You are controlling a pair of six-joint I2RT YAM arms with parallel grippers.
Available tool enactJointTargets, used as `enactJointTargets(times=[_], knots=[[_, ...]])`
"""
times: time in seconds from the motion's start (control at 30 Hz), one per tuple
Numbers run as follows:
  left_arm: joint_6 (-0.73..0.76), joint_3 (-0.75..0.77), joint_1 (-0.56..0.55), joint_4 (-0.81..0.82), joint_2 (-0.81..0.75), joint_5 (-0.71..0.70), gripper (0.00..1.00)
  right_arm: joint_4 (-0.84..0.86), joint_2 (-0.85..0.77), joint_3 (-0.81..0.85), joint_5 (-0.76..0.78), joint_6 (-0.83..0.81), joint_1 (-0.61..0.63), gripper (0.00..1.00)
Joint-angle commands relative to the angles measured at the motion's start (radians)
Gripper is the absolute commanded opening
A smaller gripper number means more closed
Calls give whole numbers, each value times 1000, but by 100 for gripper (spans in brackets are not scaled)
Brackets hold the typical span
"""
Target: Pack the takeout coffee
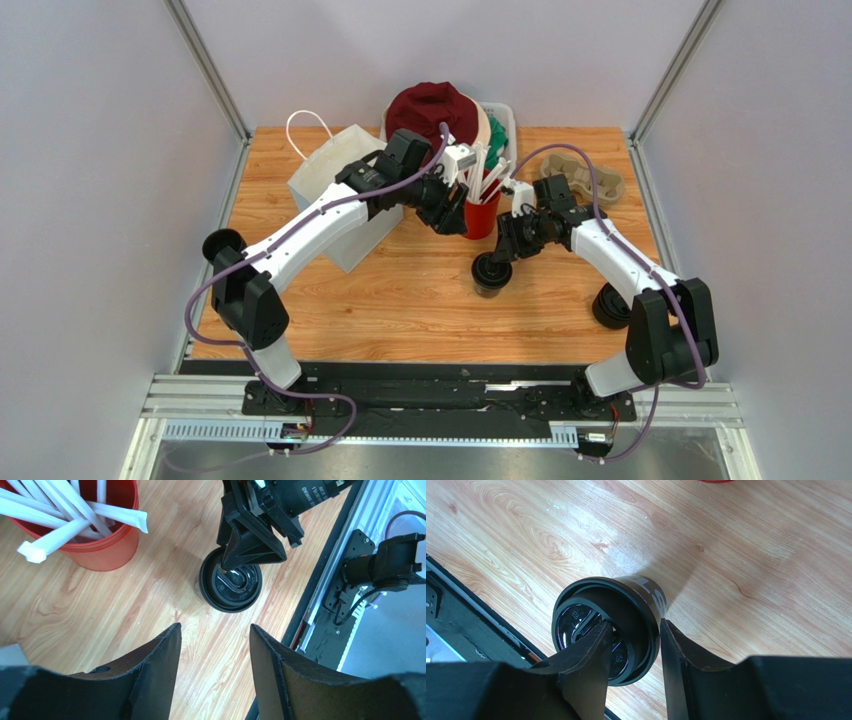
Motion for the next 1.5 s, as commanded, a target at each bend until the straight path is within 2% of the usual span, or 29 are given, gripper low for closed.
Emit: enactJointTargets(times=[0.0,0.53,0.57,0.8,0.83,1.07,1.27,1.47], knots=[[33,90,6,-60,-38,-19,65,-66,6,-26,70,-49,-10,43],[49,262,6,-172,-46,-75,71,-78,9,-13,30,-51,-24,49],[49,274,7,-178,-48,-79,75,-78,7,-13,28,-51,-26,49],[71,319,7,-212,-54,-96,77,-80,-5,-12,19,-51,-32,51],[75,326,6,-224,-55,-99,83,-80,-7,-12,19,-49,-32,51],[106,397,7,-267,-69,-157,85,-80,-14,-7,17,-49,-35,54],[125,415,7,-270,-77,-220,88,-78,-33,-7,27,-49,-38,56],[123,394,7,-258,-83,-216,88,-77,-46,-4,11,-49,-47,56]])
